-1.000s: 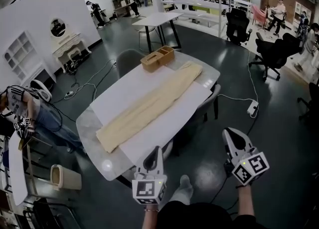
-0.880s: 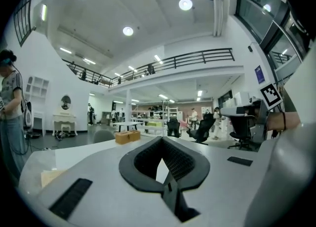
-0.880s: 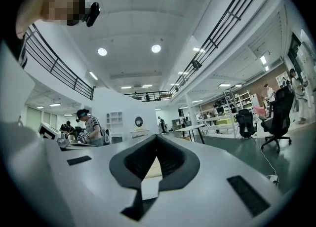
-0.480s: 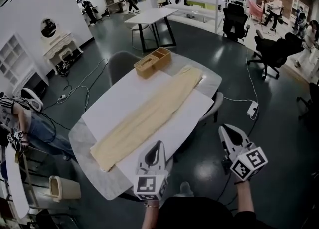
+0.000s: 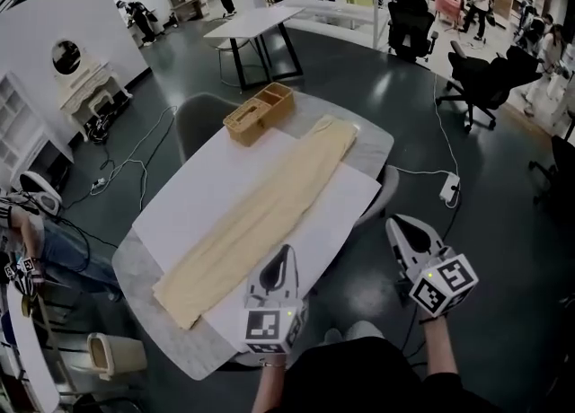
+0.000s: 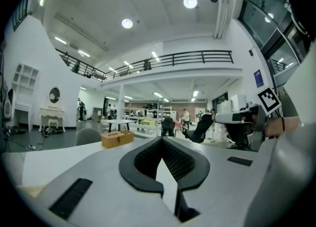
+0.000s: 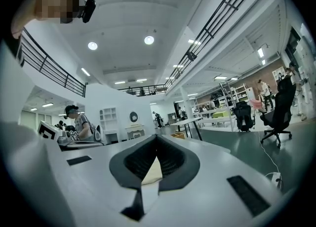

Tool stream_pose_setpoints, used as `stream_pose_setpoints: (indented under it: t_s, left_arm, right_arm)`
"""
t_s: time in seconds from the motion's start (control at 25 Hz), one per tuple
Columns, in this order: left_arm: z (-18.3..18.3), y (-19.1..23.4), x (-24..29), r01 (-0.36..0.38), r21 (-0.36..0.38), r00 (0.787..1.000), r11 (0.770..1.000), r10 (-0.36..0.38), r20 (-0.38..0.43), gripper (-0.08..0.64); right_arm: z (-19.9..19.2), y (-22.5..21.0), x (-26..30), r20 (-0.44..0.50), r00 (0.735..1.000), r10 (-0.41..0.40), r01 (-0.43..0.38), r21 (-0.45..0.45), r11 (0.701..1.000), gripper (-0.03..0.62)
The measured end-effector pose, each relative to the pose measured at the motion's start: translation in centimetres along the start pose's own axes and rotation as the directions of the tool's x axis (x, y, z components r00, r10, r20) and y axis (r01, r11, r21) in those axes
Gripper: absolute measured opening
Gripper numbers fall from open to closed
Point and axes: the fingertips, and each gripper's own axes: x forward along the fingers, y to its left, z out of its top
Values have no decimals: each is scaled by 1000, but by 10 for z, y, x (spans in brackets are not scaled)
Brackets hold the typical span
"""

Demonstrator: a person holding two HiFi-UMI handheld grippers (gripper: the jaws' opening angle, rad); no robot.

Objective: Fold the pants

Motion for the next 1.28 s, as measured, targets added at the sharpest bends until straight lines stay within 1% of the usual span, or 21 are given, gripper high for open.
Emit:
stream_pose_setpoints:
  t_s: [0.24, 0.4, 0.6, 0.8, 0.96, 1.28]
  left_arm:
    - [5, 1, 27, 15, 6, 1000, 1000, -15, -1, 14]
    - [1, 4, 44, 1, 8, 1000, 1000, 0, -14, 14]
    - [-8, 18, 75, -54, -22, 998, 998, 53, -40, 14]
    - [-21, 29, 119, -118, -67, 991, 991, 113, -78, 14]
    - [-24, 37, 155, -168, -82, 981, 982, 159, -109, 14]
    - [-37, 47, 222, -228, -127, 964, 965, 206, -169, 14]
  right_arm:
    - [0, -11, 24, -16, 1000, 6, -6, -8, 1000, 14]
    - [-1, -24, 46, -28, 999, 22, -22, -6, 1000, 14]
    - [-6, -51, 86, -48, 997, 63, -62, 10, 998, 14]
    - [-13, -90, 138, -95, 989, 113, -109, 43, 993, 14]
    - [-15, -121, 176, -132, 979, 155, -148, 56, 987, 14]
    - [-27, -171, 247, -215, 951, 224, -215, 65, 975, 14]
